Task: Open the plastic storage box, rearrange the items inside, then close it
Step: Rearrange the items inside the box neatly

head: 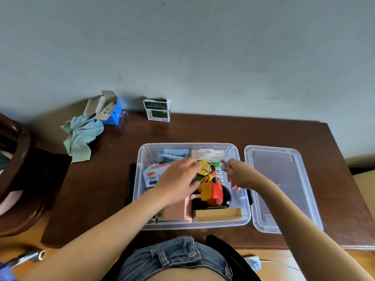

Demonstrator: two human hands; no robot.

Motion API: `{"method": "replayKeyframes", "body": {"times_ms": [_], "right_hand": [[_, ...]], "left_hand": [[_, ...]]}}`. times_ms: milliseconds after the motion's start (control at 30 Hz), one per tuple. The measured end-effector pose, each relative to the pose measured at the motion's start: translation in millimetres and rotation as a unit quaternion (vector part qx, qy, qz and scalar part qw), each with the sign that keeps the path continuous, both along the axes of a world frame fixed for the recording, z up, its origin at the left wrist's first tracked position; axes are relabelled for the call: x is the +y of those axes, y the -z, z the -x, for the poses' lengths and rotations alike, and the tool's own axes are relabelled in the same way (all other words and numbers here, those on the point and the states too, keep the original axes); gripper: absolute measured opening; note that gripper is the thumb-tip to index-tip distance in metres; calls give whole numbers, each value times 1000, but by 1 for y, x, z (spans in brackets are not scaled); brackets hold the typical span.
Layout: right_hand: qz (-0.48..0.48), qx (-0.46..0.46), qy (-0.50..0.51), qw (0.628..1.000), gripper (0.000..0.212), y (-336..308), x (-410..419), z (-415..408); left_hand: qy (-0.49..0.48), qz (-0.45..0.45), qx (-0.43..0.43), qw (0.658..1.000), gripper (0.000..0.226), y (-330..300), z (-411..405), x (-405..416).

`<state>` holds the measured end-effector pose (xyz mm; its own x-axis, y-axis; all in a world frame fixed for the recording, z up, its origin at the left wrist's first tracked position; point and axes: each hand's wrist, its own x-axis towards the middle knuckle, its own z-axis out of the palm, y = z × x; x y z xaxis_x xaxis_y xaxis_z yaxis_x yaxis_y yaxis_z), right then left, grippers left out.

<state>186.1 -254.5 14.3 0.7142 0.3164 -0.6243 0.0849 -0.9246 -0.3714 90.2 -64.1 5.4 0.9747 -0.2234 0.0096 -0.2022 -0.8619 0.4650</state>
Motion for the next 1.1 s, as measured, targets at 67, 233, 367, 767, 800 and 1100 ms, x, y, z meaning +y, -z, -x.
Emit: {"method": "replayKeyframes", "body": {"times_ms": [67, 233, 367, 767, 800, 1100], "right_hand": [[12, 0, -18, 1000, 8, -3, -1, 2], [23, -13, -18, 999, 17, -10, -6, 5], [-11, -22, 44, 999, 15, -11, -11, 7], [72, -110, -136, 982, 21, -4, 4, 7], [88, -112, -171, 975, 25, -2, 7, 8], [270, 21, -399, 876, 28, 33, 20, 23]], "left_hand": [[63, -23, 90, 994, 48, 9, -7, -26], [154, -84, 212, 961, 69, 31, -24, -49], [142, -34, 190, 971, 61, 37, -25, -48], [-60, 119, 102, 986, 59, -18, -11, 44], [-78, 117, 91, 986, 59, -18, -9, 48], [-140, 165, 50, 975, 82, -3, 4, 44]]}}
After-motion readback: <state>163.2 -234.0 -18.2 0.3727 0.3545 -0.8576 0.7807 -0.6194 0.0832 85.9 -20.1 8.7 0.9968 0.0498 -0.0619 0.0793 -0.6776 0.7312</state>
